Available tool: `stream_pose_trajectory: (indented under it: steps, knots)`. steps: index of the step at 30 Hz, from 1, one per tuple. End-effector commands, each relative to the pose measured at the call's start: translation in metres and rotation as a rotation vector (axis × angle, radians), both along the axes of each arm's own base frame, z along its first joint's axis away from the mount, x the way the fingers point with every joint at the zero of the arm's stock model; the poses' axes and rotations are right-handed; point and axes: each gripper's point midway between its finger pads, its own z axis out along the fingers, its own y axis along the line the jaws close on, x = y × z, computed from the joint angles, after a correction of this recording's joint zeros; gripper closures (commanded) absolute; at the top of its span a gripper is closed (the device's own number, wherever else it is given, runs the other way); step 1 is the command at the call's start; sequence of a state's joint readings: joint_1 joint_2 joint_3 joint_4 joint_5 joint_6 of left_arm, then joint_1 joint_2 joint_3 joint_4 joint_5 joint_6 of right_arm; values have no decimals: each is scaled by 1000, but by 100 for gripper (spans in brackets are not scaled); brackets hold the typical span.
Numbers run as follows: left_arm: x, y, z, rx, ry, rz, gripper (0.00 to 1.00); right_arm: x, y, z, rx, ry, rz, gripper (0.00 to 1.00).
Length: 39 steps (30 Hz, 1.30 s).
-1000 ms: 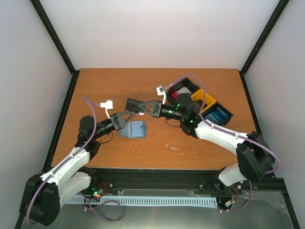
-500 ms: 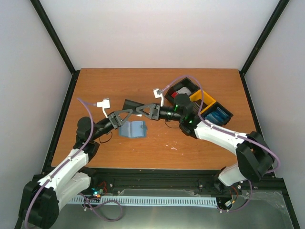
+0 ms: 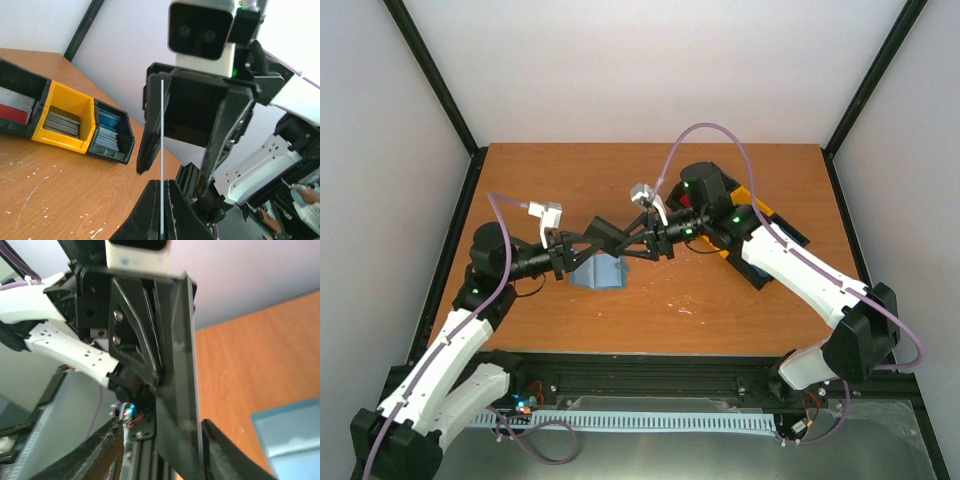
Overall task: Put the credit cards into the card holder
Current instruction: Pick up the credit card from the storage box, then insert the credit card into the card holder.
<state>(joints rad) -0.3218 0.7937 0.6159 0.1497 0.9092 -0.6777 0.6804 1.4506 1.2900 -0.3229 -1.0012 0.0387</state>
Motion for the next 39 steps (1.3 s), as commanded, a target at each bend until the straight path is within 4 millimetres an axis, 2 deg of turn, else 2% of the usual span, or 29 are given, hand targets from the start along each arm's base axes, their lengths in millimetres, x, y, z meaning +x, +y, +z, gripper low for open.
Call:
stream_pose_trajectory:
  steps: [1, 3, 6, 9, 15, 19, 23, 24, 25, 26, 29, 31, 33, 34, 37, 39]
  knots:
    - [-22, -3, 6, 84, -91, -105, 99, -26, -11, -1, 2, -12, 137, 66]
    - [-25, -4, 4, 100, -96, -131, 99, -29, -11, 1, 8, -6, 156, 71]
    - [-31, -6, 2, 115, -107, -175, 99, -29, -10, 6, 16, -2, 165, 66]
    - [-34, -7, -1, 131, -103, -201, 99, -26, -8, 10, 19, -9, 162, 65]
    - [-35, -8, 0, 132, -121, -222, 99, -22, -3, 5, 9, 25, 181, 80]
    - [-35, -8, -3, 134, -113, -226, 99, -16, 2, 0, 3, 54, 165, 95]
    - [-33, -7, -4, 139, -98, -204, 98, -10, 5, -2, 13, 69, 136, 97]
    - [-30, -6, -5, 145, -89, -182, 95, -7, 5, -5, 8, 72, 115, 97]
    - [-26, -5, -7, 152, -77, -155, 84, -4, 5, -7, 7, 71, 91, 97]
    - [-21, -3, -11, 163, -59, -117, 59, 0, 3, -12, 4, 79, 67, 97]
    - [8, 14, -29, 220, 37, 103, 31, 18, -7, -28, 2, 126, -44, 97]
    - [37, 41, -52, 266, 186, 362, 22, 35, -17, -43, -2, 145, -162, 97]
    - [58, 83, -84, 331, 386, 668, 21, 49, -26, -64, -39, 171, -287, 97]
    - [57, 90, -97, 352, 449, 709, 21, 57, -29, -76, -64, 187, -356, 97]
    - [58, 86, -116, 349, 486, 691, 30, 80, -37, -106, -131, 298, -534, 97]
    - [60, 83, -131, 331, 525, 689, 37, 88, -33, -124, -160, 370, -593, 97]
